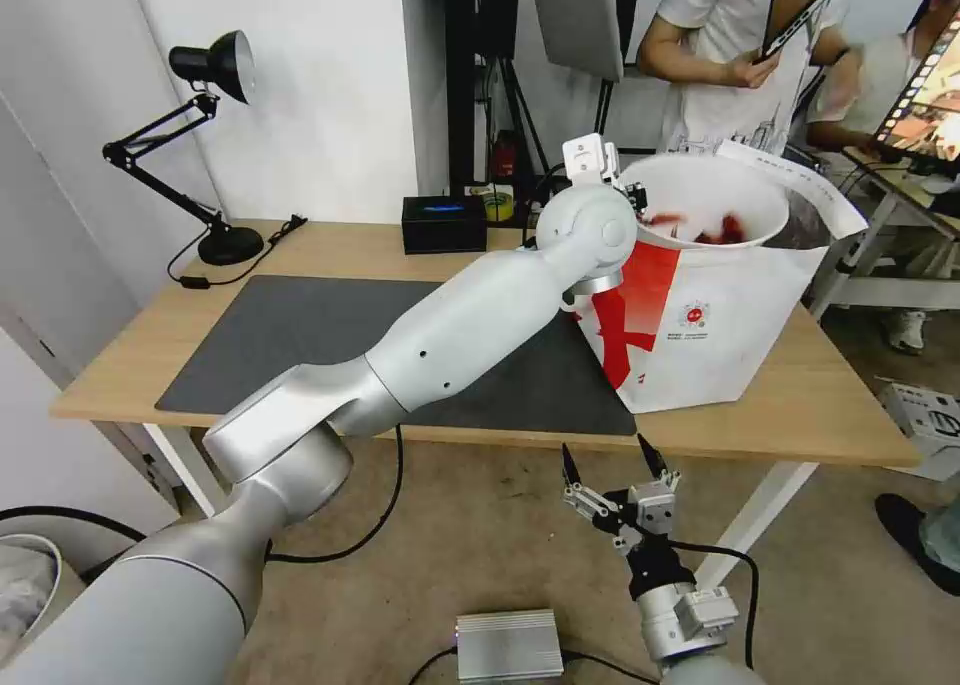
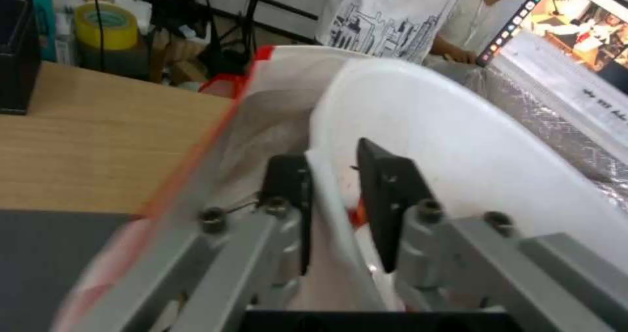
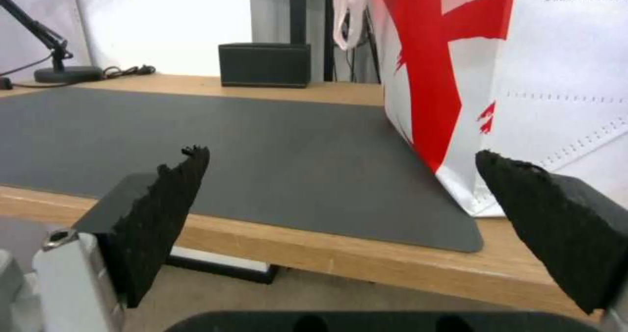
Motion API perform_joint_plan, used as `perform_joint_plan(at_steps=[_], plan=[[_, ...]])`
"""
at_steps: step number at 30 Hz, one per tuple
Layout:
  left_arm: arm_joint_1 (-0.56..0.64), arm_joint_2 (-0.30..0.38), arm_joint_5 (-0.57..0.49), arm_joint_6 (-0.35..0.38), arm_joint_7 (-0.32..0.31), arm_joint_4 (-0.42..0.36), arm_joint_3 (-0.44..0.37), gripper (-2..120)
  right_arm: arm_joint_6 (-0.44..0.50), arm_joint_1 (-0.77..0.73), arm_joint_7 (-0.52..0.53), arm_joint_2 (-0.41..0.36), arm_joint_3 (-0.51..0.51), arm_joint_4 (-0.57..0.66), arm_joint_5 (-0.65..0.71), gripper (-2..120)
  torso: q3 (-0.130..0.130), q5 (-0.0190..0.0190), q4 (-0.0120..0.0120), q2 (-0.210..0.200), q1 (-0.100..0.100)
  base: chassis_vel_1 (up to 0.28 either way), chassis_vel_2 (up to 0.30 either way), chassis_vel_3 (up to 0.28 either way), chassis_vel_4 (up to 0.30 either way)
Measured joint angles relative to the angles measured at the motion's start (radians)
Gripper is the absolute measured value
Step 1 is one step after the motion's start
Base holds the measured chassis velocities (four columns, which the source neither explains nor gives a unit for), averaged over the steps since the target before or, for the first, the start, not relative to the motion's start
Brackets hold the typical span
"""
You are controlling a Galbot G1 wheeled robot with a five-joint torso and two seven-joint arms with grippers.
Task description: Pick up the trash from the table and place it into the takeout bag.
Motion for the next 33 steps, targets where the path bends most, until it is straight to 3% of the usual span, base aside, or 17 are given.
perform_joint_plan(at_steps=[11,18,33], plan=[[0.005,0.001,0.01,0.001,0.007,-0.006,-0.001,67,0.0,0.0,0.0,0.0,0.0,0.0,0.0,100,0.0,0.0,-0.0001,0.0,0.0,0.0,0.0,0.0,0.0],[0.016,0.001,0.071,0.002,0.031,-0.001,0.0,96,0.0,0.0,0.0,0.0,0.0,0.0,0.0,100,0.0,0.0,-0.0001,0.0,0.0,0.0,0.0,0.0,0.0],[0.041,0.002,0.231,0.026,0.102,0.013,0.02,100,0.0,0.0,0.0,0.0,0.0,0.0,0.0,100,0.0,0.0,0.0,0.0,0.0,0.0,0.0,0.0,0.0]])
